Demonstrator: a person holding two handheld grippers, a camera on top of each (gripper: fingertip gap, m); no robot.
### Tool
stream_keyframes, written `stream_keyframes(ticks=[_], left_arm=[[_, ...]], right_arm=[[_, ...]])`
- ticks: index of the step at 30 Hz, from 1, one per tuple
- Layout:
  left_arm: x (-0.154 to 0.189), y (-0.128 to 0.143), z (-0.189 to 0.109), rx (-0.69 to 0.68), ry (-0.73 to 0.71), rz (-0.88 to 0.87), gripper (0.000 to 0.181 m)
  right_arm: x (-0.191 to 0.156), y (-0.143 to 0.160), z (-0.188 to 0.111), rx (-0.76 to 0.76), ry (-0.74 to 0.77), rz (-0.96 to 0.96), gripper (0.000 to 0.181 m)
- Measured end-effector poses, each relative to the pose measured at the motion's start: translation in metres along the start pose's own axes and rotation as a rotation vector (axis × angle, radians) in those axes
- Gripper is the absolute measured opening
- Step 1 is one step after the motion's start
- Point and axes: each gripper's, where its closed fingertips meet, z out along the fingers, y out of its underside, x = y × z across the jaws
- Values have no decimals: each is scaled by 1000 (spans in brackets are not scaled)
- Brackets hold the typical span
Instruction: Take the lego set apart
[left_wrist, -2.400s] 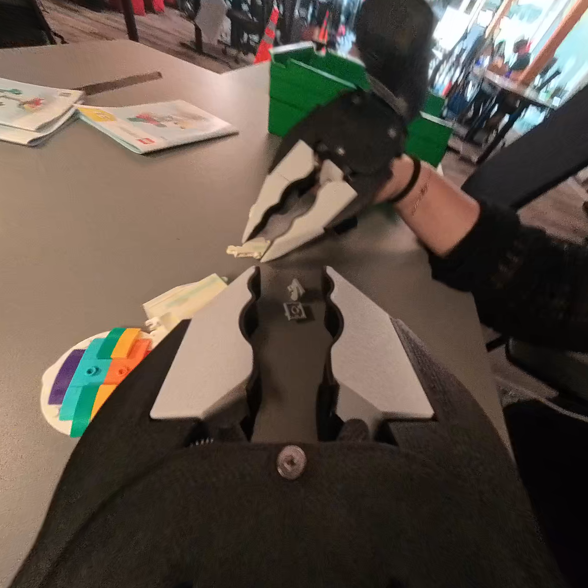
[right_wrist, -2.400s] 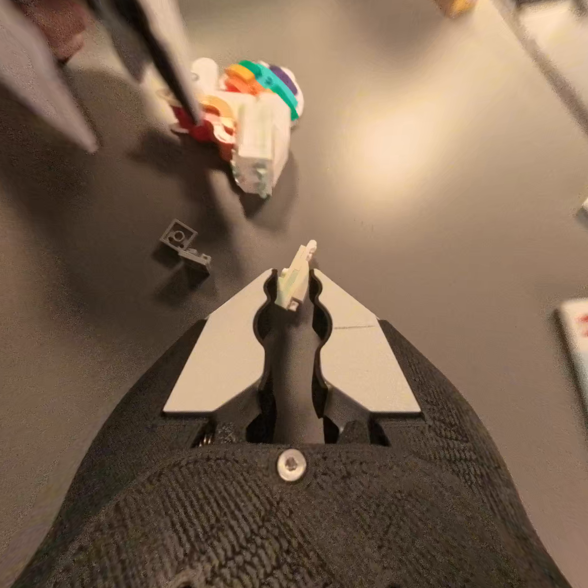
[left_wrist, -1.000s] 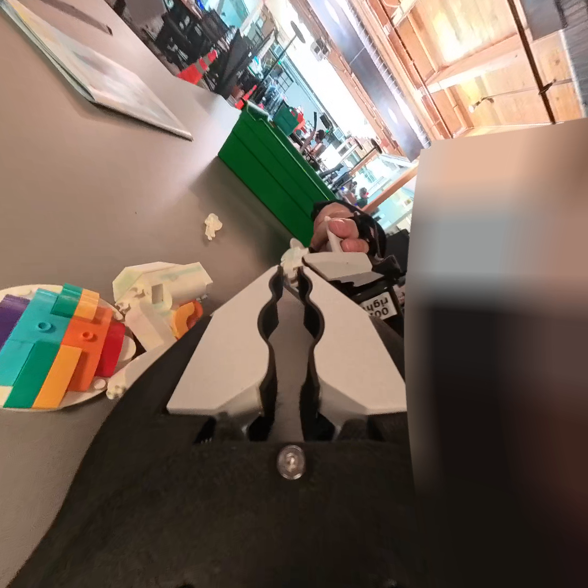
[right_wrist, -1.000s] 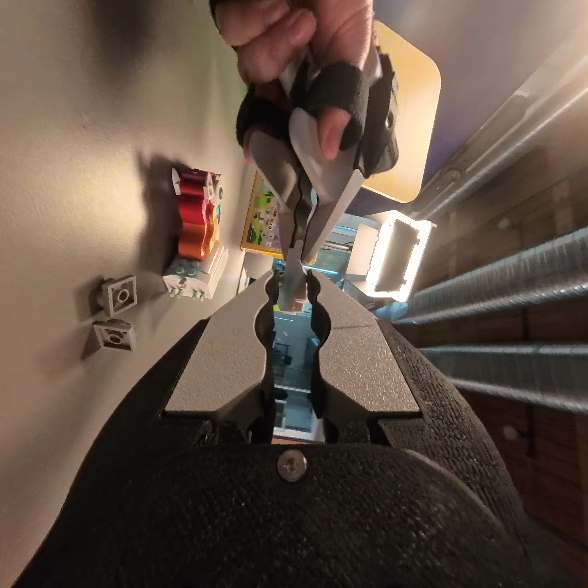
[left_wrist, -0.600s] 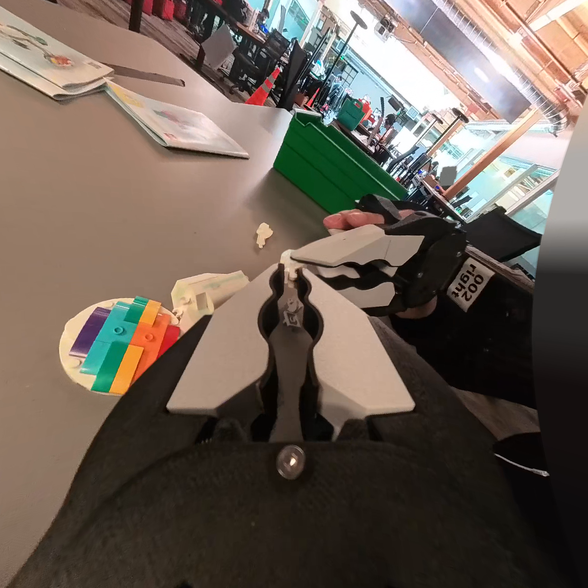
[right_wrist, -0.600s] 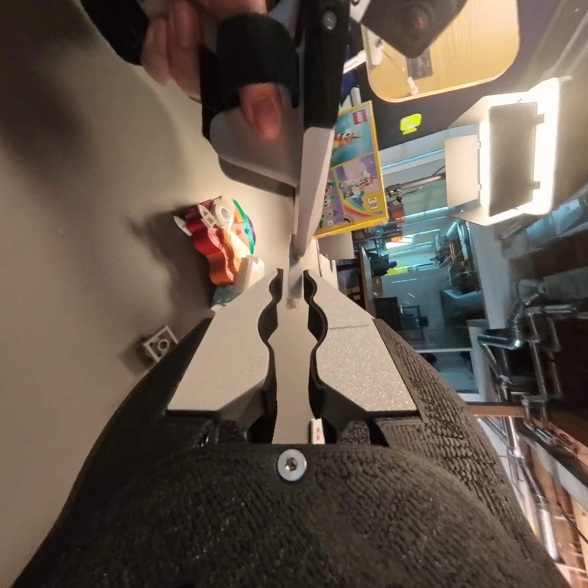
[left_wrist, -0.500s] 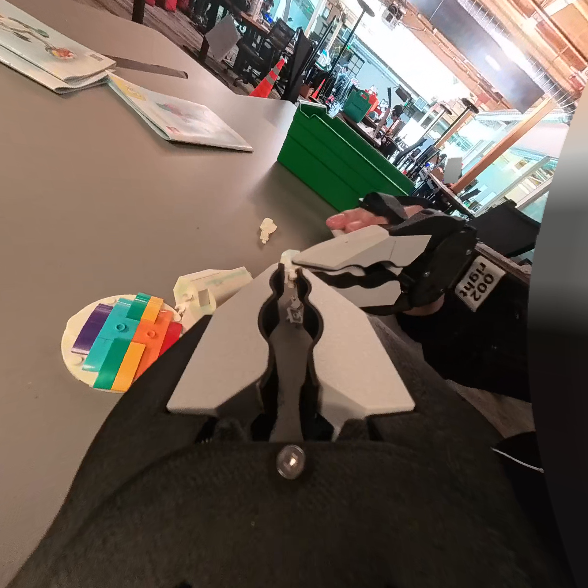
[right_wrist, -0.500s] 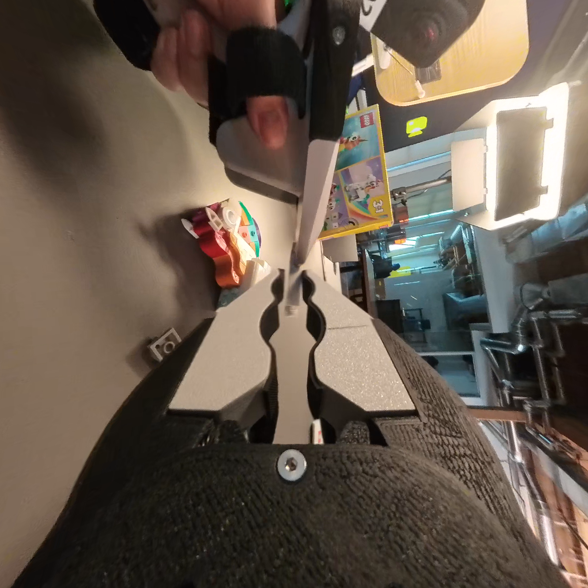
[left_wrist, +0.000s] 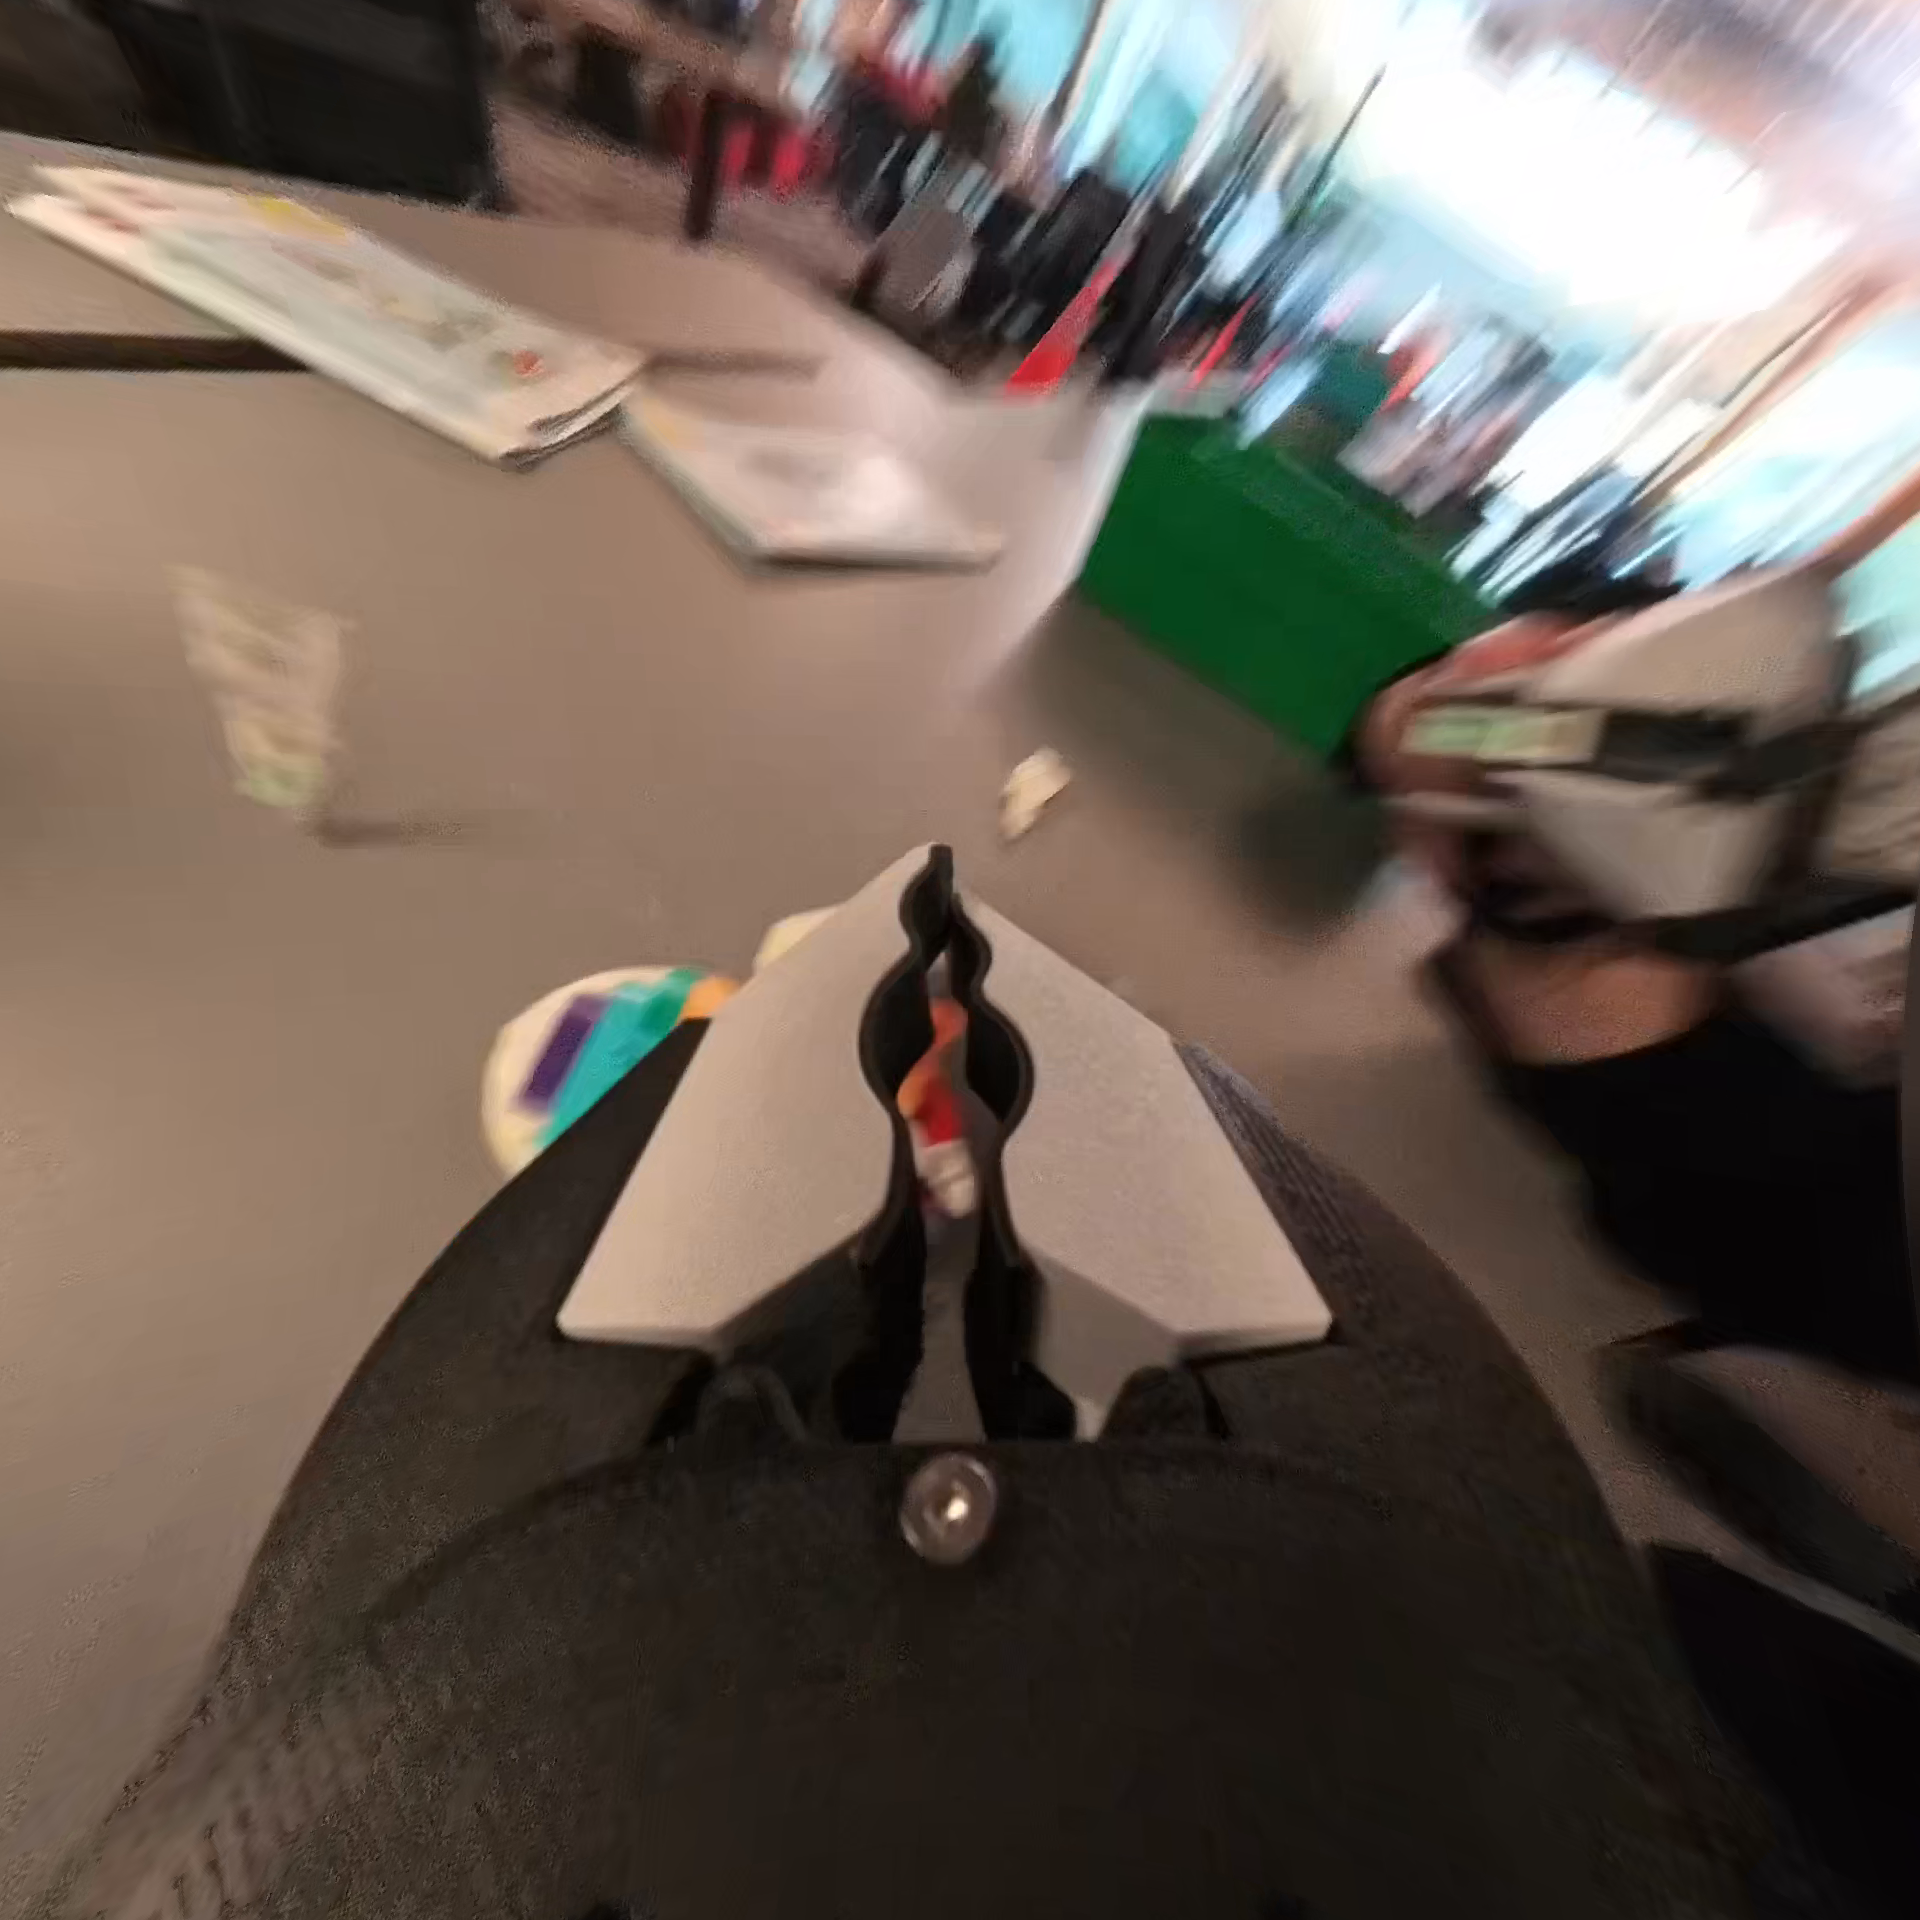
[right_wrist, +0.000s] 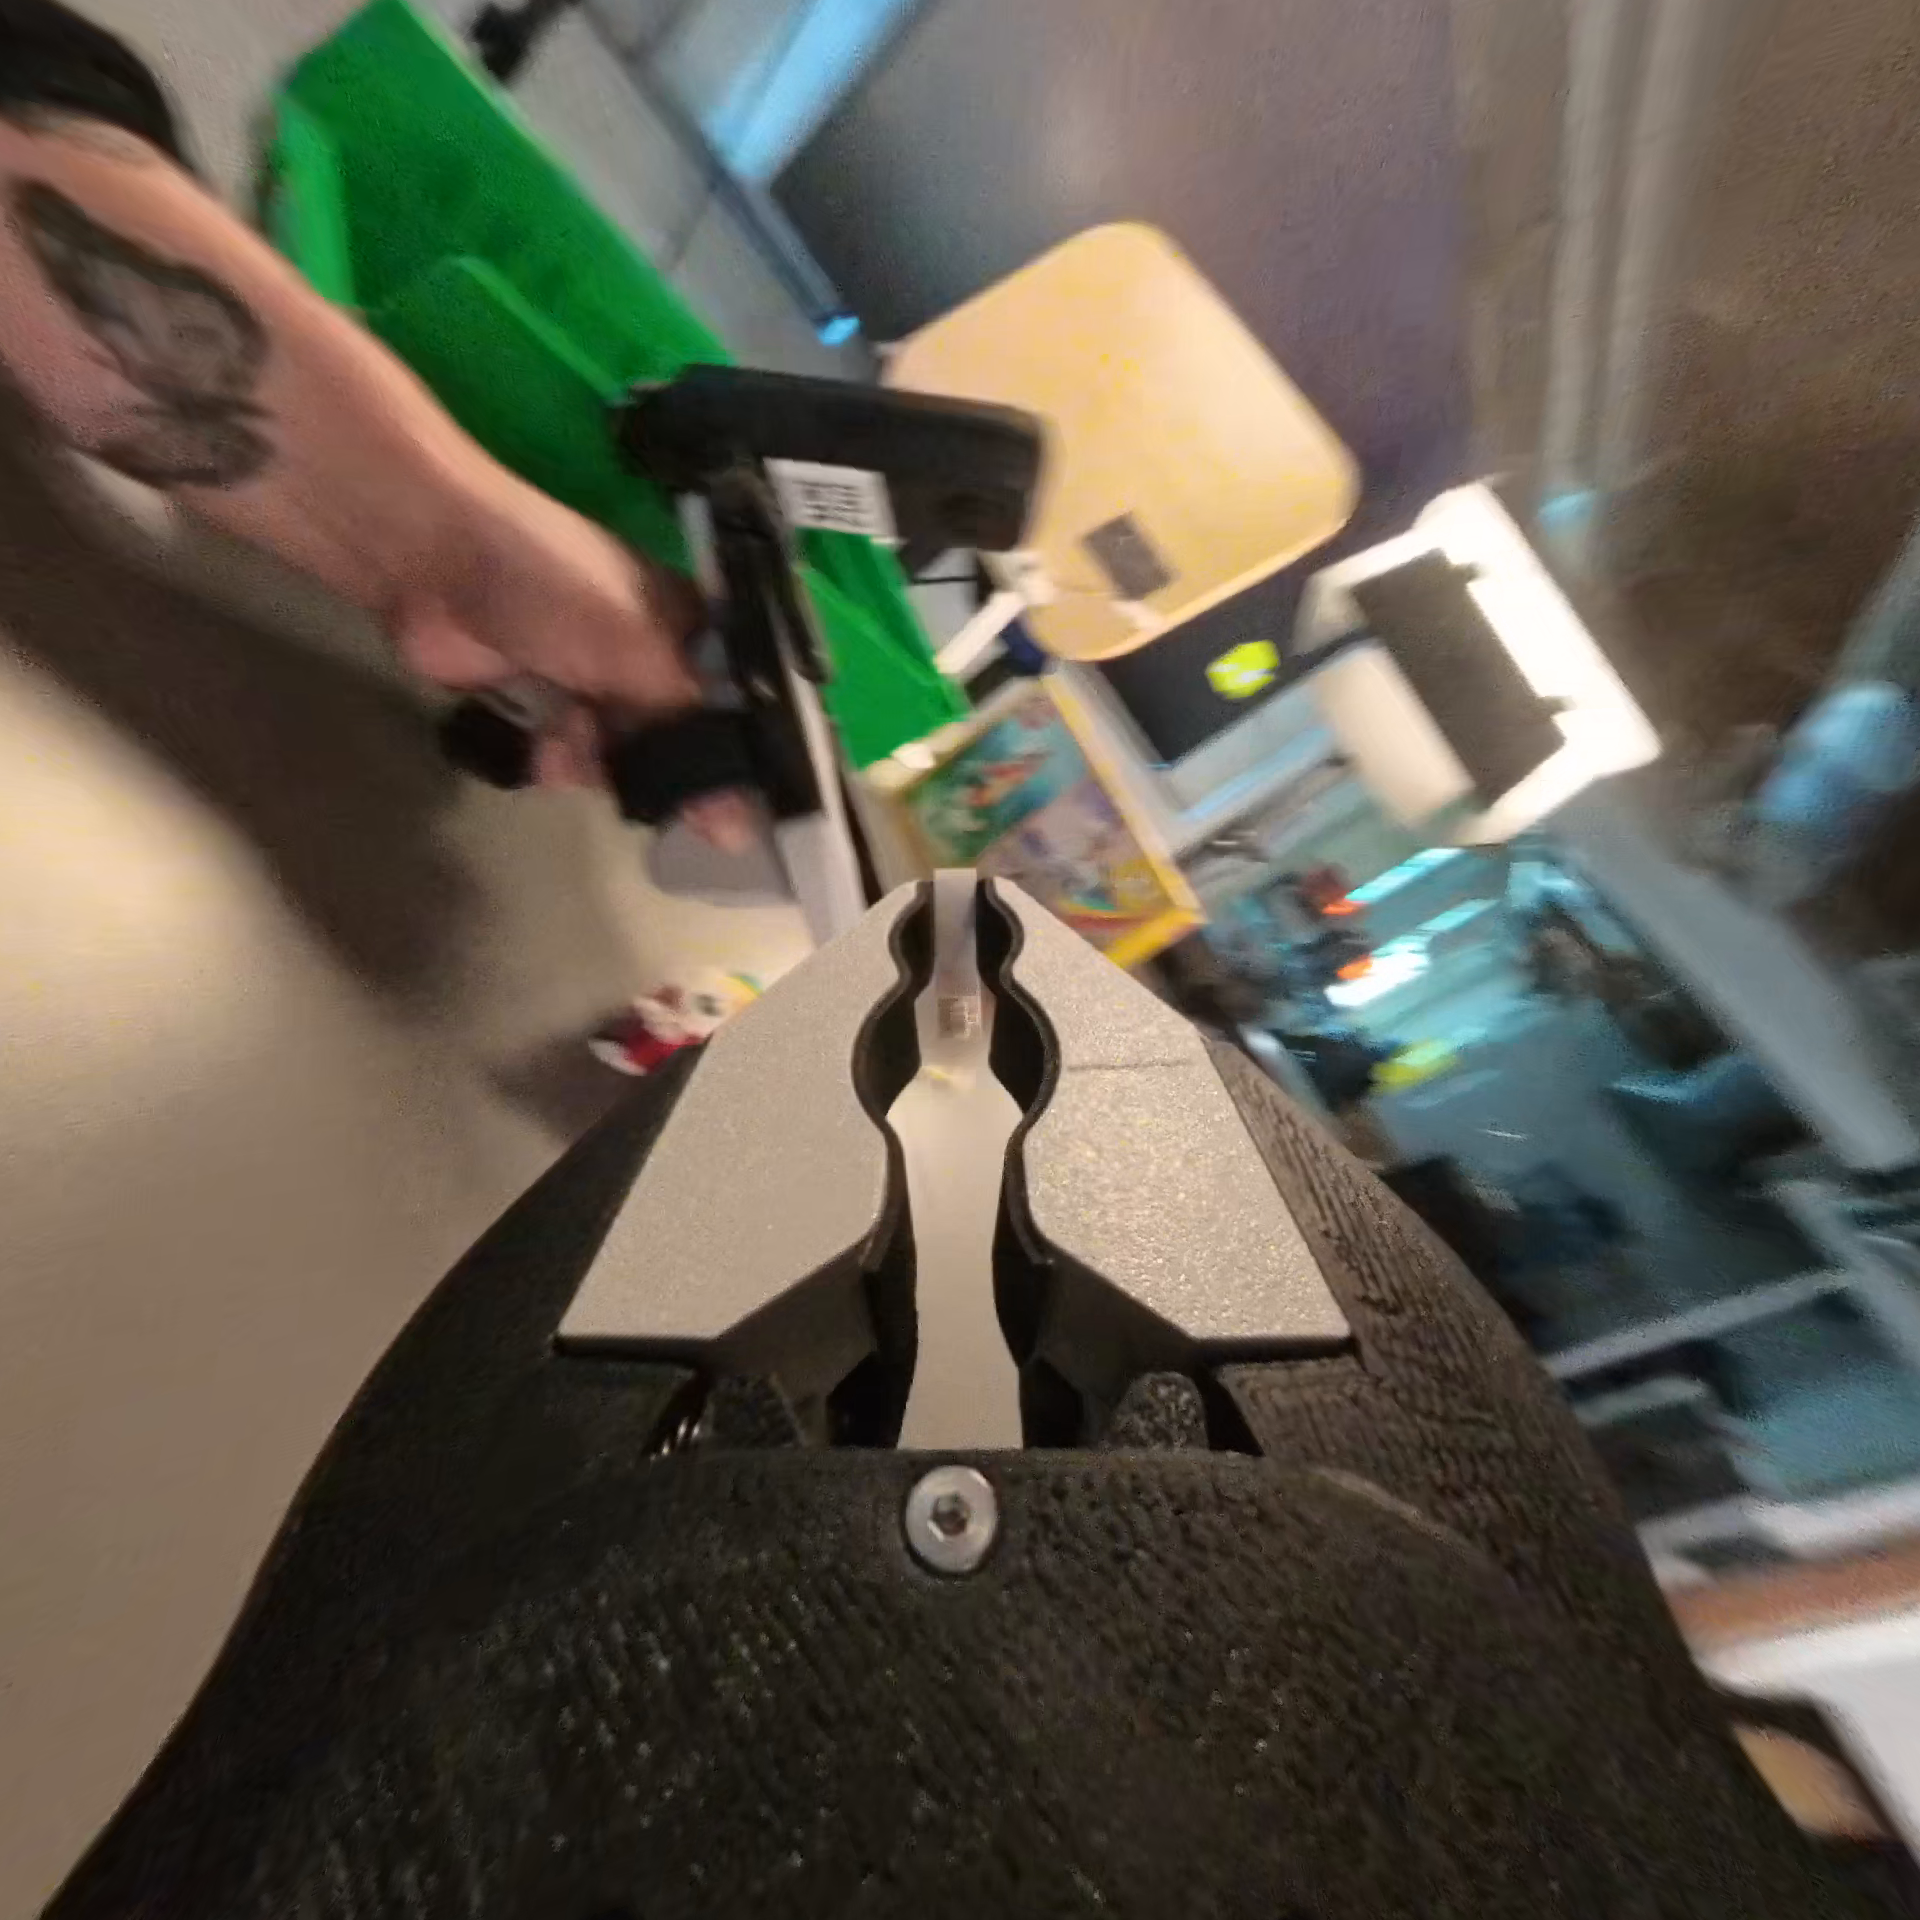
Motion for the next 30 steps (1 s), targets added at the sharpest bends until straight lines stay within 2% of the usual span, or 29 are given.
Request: stream_keyframes(ticks=[1,5,7,16,20,27,28,30], left_arm=[[5,-5,-3,41,43,-49,0],[16,8,12,-39,17,69,0],[18,16,18,-70,27,73,0],[48,12,19,9,175,82,0],[47,13,23,23,127,141,0],[41,12,24,55,18,241,1],[40,9,23,71,-2,254,3],[39,5,21,104,-23,268,8]], right_arm=[[8,10,-4,-37,34,-40,6],[10,35,-3,-72,-6,85,6],[2,44,0,-102,-39,115,6],[-8,61,6,-93,-79,284,6],[2,64,4,-37,-65,458,6],[18,66,-2,9,-16,546,6],[20,65,-3,38,-15,598,6],[25,57,-5,151,-65,821,6]])
